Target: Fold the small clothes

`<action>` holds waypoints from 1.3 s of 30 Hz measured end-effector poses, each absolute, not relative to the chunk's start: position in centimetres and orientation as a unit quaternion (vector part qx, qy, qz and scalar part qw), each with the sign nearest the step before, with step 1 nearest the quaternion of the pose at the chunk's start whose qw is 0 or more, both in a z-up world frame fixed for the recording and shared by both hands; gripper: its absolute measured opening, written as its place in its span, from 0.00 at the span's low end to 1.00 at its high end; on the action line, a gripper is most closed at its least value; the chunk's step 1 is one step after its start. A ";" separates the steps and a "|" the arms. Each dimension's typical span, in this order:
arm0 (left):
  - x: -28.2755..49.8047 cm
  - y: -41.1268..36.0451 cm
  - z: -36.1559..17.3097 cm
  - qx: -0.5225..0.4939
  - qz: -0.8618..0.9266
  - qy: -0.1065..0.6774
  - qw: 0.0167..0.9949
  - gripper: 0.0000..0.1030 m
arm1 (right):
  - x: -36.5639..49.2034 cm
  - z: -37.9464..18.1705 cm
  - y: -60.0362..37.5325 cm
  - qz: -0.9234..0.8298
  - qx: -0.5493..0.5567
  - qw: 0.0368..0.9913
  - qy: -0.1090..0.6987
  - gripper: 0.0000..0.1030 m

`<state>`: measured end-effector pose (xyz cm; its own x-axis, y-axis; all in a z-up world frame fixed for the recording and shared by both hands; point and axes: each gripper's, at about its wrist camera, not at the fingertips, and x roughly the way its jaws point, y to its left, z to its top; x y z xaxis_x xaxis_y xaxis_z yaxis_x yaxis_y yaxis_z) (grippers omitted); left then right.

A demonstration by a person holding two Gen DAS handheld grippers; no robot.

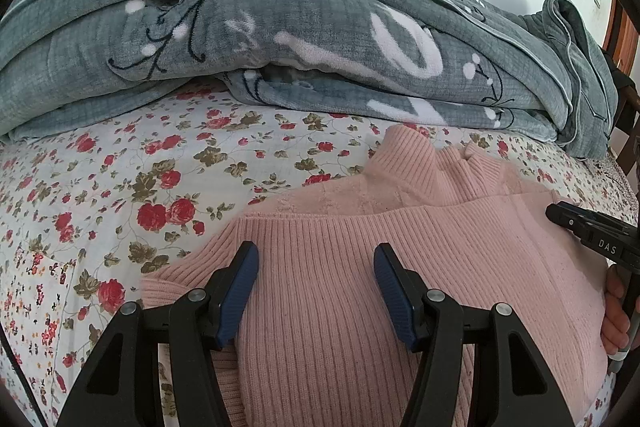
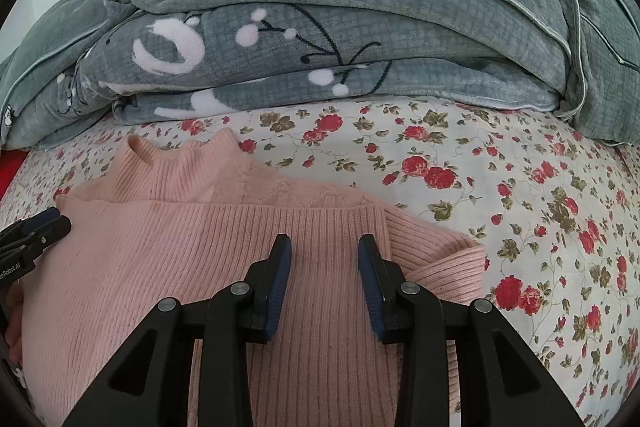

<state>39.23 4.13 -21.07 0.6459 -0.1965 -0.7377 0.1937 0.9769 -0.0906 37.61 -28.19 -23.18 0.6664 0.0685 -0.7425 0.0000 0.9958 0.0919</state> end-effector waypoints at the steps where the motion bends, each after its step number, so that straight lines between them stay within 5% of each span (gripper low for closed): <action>1: 39.2 4.1 -21.1 -0.002 -0.108 0.407 0.907 0.56 | 37.6 -23.2 -28.2 0.019 0.042 0.912 0.408 0.34; 39: 39.1 5.1 -20.8 -0.021 -0.083 0.399 0.913 0.56 | 37.2 -22.8 -28.7 -0.016 0.042 0.918 0.394 0.38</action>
